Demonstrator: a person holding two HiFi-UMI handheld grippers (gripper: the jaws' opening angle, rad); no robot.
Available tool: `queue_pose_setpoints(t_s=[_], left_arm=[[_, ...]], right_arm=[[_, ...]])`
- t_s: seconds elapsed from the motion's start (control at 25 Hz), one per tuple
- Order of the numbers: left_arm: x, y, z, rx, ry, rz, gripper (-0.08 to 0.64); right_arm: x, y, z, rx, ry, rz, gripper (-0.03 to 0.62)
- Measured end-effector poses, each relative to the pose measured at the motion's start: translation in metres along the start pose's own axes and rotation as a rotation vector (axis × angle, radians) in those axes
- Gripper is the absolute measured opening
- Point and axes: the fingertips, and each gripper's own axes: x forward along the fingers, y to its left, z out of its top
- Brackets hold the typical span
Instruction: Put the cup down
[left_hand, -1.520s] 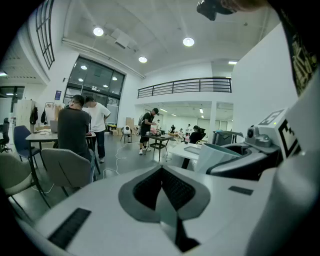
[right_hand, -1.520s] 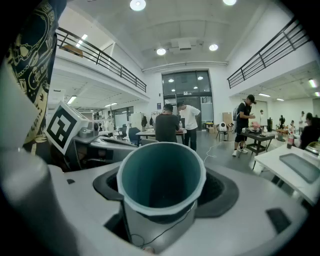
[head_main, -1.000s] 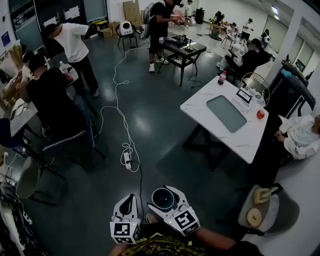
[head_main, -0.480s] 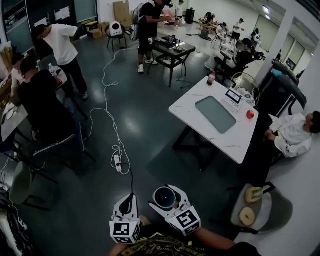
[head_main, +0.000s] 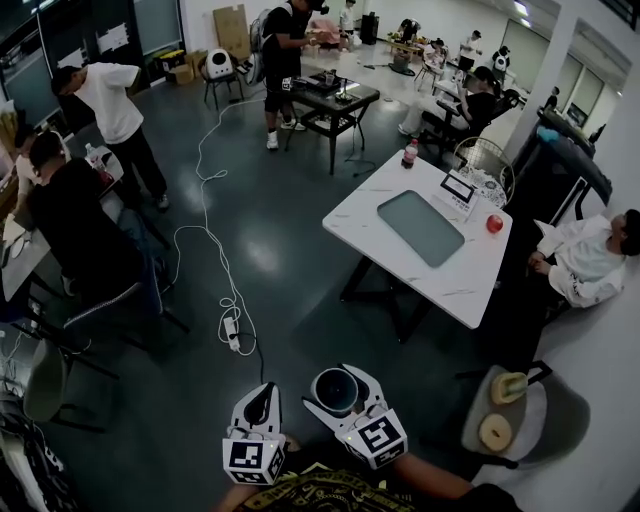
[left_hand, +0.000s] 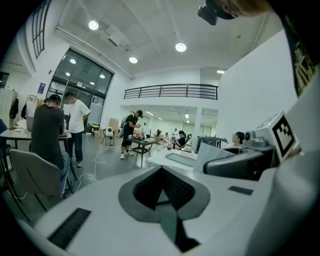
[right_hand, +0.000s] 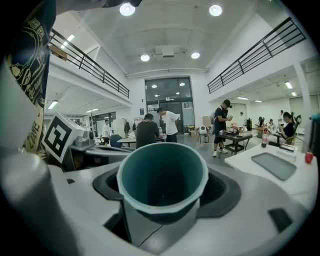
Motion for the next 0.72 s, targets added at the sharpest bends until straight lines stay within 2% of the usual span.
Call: queue_pose_setpoints(t_s=[0.72], left_arm=[[0.090,-0.080,0.019,0.013,0.019,-0.070,0.009]], right_arm=[[-0.033,-0.101,-0.006,0.035,-0.036,-0.018,0.379]])
